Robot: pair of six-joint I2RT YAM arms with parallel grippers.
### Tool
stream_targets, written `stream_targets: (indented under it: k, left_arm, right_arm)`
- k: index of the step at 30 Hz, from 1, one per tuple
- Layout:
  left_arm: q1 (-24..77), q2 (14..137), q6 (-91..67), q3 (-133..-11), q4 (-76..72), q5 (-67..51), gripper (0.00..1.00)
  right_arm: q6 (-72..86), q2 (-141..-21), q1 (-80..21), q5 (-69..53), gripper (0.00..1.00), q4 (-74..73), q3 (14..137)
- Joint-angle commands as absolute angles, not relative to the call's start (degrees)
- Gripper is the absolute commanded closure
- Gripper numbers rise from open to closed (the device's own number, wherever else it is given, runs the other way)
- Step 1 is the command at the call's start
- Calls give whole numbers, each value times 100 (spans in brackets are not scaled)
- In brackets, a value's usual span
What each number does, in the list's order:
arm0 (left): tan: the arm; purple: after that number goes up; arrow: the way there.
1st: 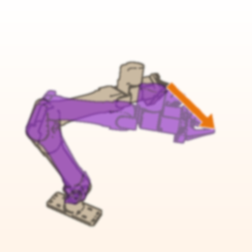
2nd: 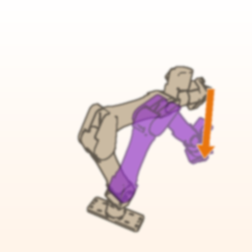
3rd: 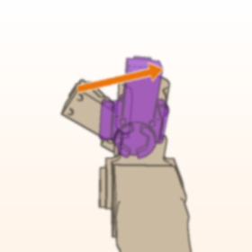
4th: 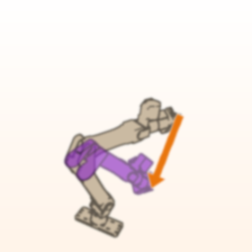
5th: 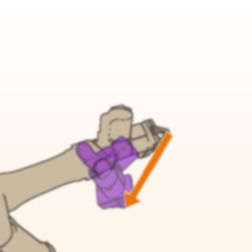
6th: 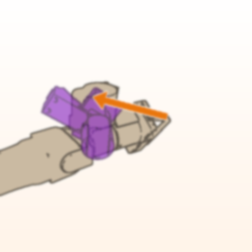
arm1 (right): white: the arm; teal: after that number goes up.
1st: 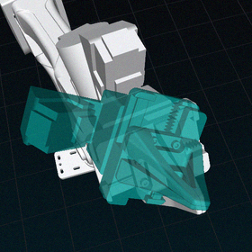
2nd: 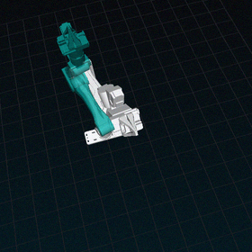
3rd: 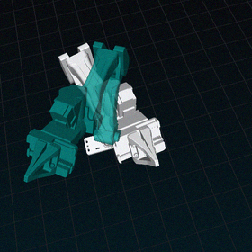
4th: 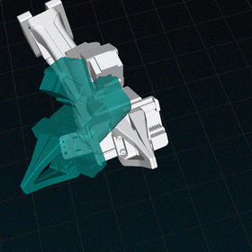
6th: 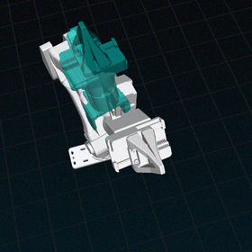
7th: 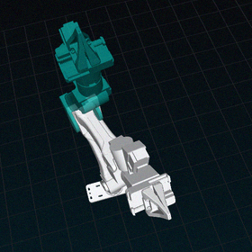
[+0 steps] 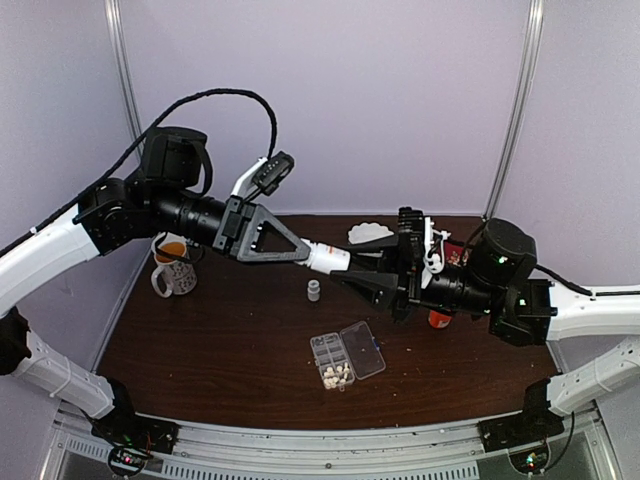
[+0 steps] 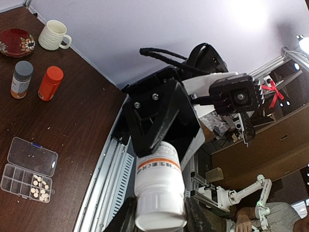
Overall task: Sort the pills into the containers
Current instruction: Unscrew the lid of the pill bottle from the pill bottle.
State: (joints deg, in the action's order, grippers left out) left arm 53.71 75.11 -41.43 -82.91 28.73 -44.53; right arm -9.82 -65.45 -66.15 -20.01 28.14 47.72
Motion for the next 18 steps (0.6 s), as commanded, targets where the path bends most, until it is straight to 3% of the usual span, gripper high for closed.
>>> stream_targets:
  k: [1,18]
  left_arm:
    - [5361,7453,-4010,-8367,2253,-4575,68]
    - [4939,7215,-4321,-7972,1803,-4962,64]
  right_arm:
    - [-809,-6571,-6651,-1853,86,2558,4679]
    - [-654,-6443,-6652,-1530,84,2671,4470]
